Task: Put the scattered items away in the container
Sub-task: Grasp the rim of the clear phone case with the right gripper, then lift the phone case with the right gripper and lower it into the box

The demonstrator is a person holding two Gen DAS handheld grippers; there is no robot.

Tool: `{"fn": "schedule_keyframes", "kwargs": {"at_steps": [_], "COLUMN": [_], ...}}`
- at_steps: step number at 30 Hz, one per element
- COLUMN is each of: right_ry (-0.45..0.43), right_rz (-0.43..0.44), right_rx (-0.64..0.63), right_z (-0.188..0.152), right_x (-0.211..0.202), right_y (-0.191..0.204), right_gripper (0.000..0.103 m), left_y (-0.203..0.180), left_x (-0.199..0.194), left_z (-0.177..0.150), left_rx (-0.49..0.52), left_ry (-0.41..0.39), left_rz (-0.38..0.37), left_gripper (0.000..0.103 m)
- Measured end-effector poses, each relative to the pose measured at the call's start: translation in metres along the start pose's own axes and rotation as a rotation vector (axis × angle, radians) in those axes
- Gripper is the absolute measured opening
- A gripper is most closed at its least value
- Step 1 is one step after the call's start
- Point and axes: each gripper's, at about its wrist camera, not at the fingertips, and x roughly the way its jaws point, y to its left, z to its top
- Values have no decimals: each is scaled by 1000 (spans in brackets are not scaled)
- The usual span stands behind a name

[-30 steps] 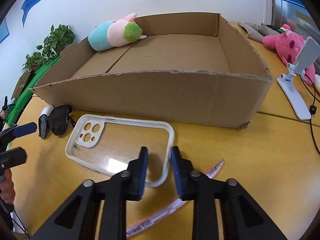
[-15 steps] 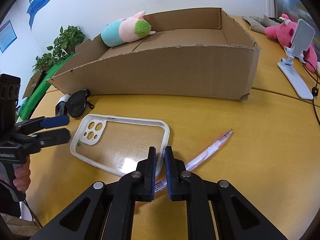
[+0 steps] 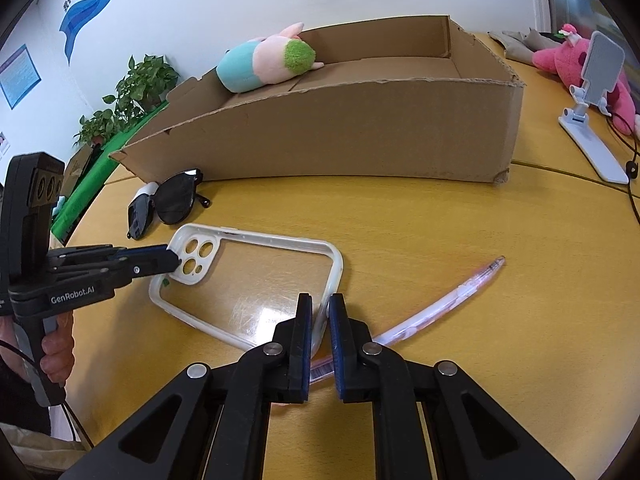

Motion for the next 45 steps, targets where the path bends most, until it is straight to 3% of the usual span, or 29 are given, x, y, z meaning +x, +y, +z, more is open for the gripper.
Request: {"fn": "schedule_keyframes", "kwargs": {"at_steps": [11,19,28,36,45], "right_ry": [-126,-211,-314,-316,-258], "right_rz": [13,63,-4,-5,-21], "right_rx": [-13,-48,-166,-150,-109], "right_z": [35,93,169,234,285], "right_x": [-41,-73,-92,-86,-49], "right_y": [24,40,65,45,-4], "right_gripper": [10,9,8,8,7], "left_y": [3,11,17,11,11], "left_x": [-65,-100,-127,-120,-59], "left_z": [34,74,142,209,273], "left_rx": [-11,1,34,80,62], "left_ry": [-175,-276,-382,-415,-341], "left_rz": [-20,-6,12,10,-33], "left_gripper": [8,7,7,7,7]}}
